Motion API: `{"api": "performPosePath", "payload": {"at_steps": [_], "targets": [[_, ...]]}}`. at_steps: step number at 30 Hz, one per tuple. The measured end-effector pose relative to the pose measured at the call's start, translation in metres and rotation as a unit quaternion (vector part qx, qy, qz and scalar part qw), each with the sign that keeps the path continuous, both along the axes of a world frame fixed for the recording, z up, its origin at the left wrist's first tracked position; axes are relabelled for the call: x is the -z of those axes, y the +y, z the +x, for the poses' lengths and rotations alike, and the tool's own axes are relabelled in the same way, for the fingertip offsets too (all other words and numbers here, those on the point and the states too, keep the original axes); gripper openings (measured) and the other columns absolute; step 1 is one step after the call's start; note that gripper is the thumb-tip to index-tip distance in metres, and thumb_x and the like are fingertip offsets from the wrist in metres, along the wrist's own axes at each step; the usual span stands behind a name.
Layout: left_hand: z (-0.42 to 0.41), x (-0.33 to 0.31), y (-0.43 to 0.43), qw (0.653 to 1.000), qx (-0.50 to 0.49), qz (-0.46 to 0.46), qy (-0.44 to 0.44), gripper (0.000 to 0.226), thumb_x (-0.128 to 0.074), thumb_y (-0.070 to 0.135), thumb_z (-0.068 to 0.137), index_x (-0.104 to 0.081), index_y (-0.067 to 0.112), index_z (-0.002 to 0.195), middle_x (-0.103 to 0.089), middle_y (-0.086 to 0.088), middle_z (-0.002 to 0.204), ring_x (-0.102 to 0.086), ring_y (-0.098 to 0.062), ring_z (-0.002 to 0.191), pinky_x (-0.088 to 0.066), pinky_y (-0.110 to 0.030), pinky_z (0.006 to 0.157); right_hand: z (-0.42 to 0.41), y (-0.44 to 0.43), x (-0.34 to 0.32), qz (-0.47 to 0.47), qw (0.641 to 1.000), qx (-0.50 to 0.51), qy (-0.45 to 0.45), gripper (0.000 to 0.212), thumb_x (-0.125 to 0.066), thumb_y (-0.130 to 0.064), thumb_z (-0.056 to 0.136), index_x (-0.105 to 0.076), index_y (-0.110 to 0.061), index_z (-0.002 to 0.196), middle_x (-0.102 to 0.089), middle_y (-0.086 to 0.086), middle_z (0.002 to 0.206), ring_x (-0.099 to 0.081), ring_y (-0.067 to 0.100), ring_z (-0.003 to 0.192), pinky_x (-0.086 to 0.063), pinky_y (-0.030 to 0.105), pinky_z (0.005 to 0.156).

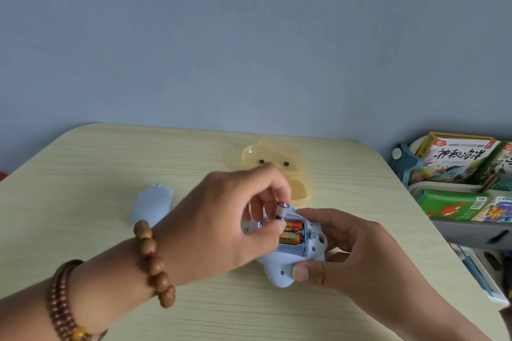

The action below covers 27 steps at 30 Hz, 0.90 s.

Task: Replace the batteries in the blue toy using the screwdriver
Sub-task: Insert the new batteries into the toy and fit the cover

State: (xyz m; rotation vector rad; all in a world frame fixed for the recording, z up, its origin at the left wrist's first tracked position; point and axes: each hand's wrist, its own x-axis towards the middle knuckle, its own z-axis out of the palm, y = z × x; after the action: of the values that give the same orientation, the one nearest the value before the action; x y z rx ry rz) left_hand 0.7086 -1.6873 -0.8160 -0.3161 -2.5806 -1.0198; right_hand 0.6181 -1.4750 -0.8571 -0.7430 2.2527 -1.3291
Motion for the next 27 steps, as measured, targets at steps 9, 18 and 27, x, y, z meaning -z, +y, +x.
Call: {"api": "performPosePath", "payload": {"at_steps": [9,18,27], "targets": [[-0.001,0.009,0.003,0.994,0.033,-0.100,0.005,0.018,-0.071,0.026,0.083,-0.064,0.032,0.097,-0.060,0.016,0.086,-0.056,-0.007,0.080,-0.052,-0.032,0.068,-0.001,0.000,0.002,-0.009,1.000,-0.006,0.009,0.075,-0.094,-0.048,0.046,-0.067,-0.050,0.116,-0.080,-0.008,0.101,-0.076,0.022,0.091,-0.061,0.049,0.088],[-0.007,0.011,0.010,0.992,0.060,-0.109,-0.015,0.012,-0.064,0.028,0.090,-0.071,0.029,0.099,-0.065,0.015,0.093,-0.059,-0.004,0.090,-0.051,-0.028,0.075,-0.001,0.000,0.000,-0.009,1.000,-0.009,0.006,0.073,-0.096,-0.041,0.049,-0.068,-0.050,0.116,-0.080,-0.007,0.103,-0.077,0.021,0.091,-0.060,0.050,0.088],[-0.011,0.000,0.021,0.989,-0.026,-0.072,-0.126,0.007,-0.080,0.031,0.079,-0.078,0.036,0.084,-0.067,0.020,0.077,-0.061,0.003,0.078,-0.042,-0.009,0.065,0.001,-0.001,-0.002,-0.002,1.000,0.001,-0.006,0.074,-0.099,-0.033,0.049,-0.069,-0.048,0.116,-0.080,-0.007,0.103,-0.077,0.018,0.090,-0.061,0.047,0.087]]}}
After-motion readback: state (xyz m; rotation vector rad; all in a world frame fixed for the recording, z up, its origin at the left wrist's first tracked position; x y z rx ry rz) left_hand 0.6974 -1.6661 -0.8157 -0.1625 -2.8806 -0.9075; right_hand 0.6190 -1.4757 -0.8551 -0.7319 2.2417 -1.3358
